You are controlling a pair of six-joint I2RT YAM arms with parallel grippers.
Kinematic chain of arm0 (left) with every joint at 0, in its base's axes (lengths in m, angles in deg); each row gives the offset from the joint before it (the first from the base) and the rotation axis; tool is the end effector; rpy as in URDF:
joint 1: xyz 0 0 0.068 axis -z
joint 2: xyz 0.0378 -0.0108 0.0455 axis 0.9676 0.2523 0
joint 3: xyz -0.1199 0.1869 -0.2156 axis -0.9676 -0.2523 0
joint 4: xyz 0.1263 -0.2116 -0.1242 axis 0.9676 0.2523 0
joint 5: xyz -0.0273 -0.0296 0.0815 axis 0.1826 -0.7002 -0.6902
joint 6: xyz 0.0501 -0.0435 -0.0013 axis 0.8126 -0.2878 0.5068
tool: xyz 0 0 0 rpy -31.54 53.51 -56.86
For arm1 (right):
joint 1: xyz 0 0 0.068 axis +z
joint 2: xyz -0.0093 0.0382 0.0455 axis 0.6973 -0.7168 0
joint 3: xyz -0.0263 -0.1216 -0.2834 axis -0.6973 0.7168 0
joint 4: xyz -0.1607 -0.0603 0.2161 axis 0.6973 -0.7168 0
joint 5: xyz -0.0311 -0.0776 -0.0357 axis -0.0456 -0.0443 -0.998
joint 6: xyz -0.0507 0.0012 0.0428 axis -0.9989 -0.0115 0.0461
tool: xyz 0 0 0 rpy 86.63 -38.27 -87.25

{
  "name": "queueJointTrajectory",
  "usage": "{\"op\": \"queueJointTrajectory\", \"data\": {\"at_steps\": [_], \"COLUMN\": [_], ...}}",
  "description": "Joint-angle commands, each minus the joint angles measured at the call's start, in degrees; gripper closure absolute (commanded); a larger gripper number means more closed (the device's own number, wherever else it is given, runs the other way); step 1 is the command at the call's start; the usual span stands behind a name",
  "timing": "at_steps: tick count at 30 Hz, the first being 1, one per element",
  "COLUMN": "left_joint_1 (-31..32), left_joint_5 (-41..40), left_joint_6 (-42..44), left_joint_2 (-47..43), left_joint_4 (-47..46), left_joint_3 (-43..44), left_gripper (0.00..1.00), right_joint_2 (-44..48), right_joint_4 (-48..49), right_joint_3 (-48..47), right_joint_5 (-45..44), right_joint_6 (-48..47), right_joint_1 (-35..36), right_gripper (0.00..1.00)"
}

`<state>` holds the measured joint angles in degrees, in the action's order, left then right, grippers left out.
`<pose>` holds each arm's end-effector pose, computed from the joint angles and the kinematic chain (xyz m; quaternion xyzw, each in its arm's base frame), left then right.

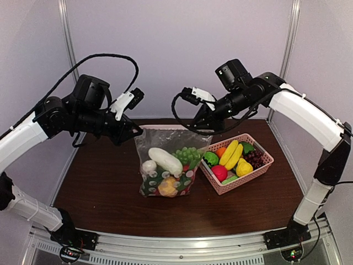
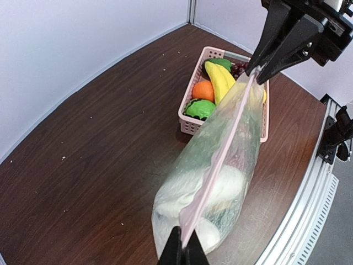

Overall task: Place the food in the zip-top bag and seal the zipper
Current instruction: Zip the zipper on the zipper food storage bag.

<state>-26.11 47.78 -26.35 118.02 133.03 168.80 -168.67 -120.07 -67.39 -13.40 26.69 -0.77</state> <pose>0.1792 -0.2115 0.4318 0.3025 0.8375 -0.2423 0.3851 0.2673 0.2894 0.4392 -0.5987 0.6690 0.2888 0.3328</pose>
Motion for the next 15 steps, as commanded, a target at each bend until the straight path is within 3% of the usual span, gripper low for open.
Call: {"op": "queueJointTrajectory", "data": {"at_steps": [1, 11, 15], "left_joint_1": [-2.2, -4.0, -4.0], "left_joint_5": [-3.3, -2.2, 2.0], "left_joint_6": [0.7, 0.7, 0.7], "left_joint_2": [-3.3, -3.7, -2.9], "left_joint_4": [-0.3, -2.0, -3.5], "left_joint_3": [-1.2, -3.2, -3.6], "left_gripper": [1.0, 1.0, 1.0], "right_joint_2": [3.7, 4.8, 3.3], "right_joint_4": [-5.7, -5.3, -4.1], "right_joint_3": [3.3, 5.6, 4.2], "right_joint_5": [-3.9, -2.6, -0.6], "right_joint_6": [-1.0, -1.3, -0.6], "right_joint_1": [-4.2, -7.2, -7.3], "right_gripper": [1.0, 1.0, 1.0]}}
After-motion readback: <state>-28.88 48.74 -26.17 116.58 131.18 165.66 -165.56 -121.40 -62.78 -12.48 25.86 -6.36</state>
